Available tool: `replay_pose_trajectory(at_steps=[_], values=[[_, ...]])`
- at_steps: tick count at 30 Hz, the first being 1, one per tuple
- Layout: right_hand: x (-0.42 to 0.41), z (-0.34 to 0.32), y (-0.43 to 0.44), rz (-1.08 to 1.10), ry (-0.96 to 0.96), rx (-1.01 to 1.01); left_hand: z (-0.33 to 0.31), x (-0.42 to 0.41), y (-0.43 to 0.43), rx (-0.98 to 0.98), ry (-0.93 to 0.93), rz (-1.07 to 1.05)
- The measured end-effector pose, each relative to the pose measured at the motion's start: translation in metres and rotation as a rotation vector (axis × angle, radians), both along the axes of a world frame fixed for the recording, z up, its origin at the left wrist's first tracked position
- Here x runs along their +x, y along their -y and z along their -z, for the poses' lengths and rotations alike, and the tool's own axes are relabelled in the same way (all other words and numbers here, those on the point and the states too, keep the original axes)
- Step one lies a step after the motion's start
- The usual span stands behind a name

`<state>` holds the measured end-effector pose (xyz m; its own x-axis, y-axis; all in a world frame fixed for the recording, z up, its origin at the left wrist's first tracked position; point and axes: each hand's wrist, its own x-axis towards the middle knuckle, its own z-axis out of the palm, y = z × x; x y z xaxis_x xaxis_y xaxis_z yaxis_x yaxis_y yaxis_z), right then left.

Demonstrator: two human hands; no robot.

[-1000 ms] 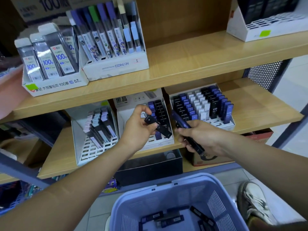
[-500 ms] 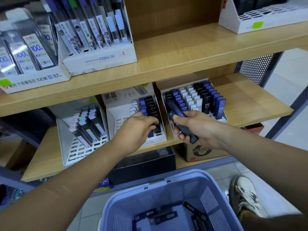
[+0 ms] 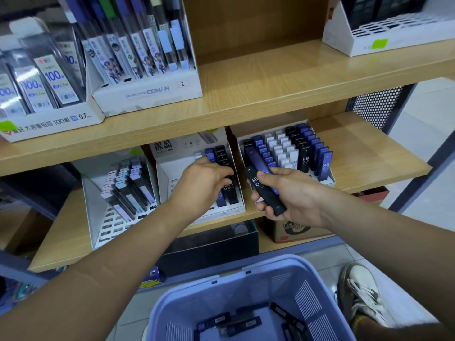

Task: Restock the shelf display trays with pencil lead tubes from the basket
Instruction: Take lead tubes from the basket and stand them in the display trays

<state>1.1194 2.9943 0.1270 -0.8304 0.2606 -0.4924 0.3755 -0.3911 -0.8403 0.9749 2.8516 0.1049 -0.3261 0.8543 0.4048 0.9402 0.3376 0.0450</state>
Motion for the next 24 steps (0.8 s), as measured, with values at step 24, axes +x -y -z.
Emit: replay_pose_trajectory(at_steps=[24], values=[[-0.015,-0.002,0.031,-0.103,-0.023,-0.065,-0.044,0.034,0.03,0.373,1.401,-0.199]])
